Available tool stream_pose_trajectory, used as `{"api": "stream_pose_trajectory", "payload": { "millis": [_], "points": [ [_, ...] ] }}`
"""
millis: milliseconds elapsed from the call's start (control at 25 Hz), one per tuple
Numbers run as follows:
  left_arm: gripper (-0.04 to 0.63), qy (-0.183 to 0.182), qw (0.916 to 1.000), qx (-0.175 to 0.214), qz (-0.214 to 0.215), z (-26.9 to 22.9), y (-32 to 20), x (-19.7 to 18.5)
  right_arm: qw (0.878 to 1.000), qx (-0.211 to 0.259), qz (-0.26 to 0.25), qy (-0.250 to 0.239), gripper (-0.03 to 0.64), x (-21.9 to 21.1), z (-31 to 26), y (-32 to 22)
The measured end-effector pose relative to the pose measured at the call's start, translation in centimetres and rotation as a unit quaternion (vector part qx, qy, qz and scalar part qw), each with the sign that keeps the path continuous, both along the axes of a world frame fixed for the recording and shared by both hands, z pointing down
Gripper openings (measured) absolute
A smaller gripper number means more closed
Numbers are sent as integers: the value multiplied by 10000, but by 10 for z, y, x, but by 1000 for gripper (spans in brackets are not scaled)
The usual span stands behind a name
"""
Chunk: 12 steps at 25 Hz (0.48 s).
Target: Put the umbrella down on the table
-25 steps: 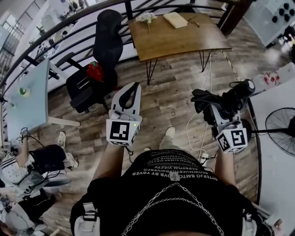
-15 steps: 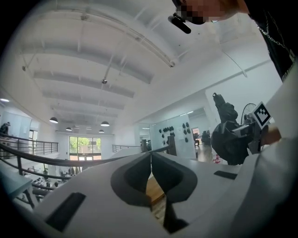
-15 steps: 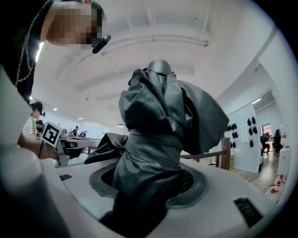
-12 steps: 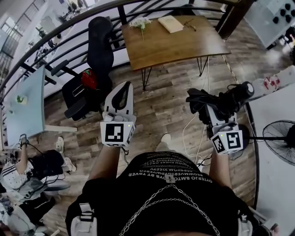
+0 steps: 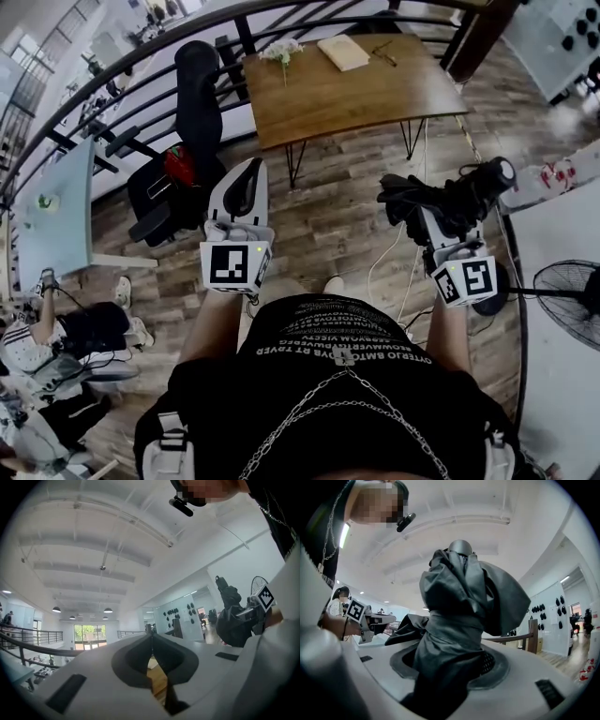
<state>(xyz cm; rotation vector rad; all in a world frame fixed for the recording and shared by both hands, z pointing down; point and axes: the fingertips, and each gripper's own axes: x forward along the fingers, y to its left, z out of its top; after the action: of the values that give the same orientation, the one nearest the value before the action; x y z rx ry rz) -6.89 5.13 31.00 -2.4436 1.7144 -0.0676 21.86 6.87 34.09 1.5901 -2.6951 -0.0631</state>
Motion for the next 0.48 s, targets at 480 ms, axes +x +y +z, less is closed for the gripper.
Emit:
{"api": "stream_pose_trajectory", "payload": {
  "millis": [480],
  "points": [
    [31, 71, 9987, -399, -313, 2, -56, -16, 9985, -453, -288, -106, 259, -14, 6, -72]
  ]
}}
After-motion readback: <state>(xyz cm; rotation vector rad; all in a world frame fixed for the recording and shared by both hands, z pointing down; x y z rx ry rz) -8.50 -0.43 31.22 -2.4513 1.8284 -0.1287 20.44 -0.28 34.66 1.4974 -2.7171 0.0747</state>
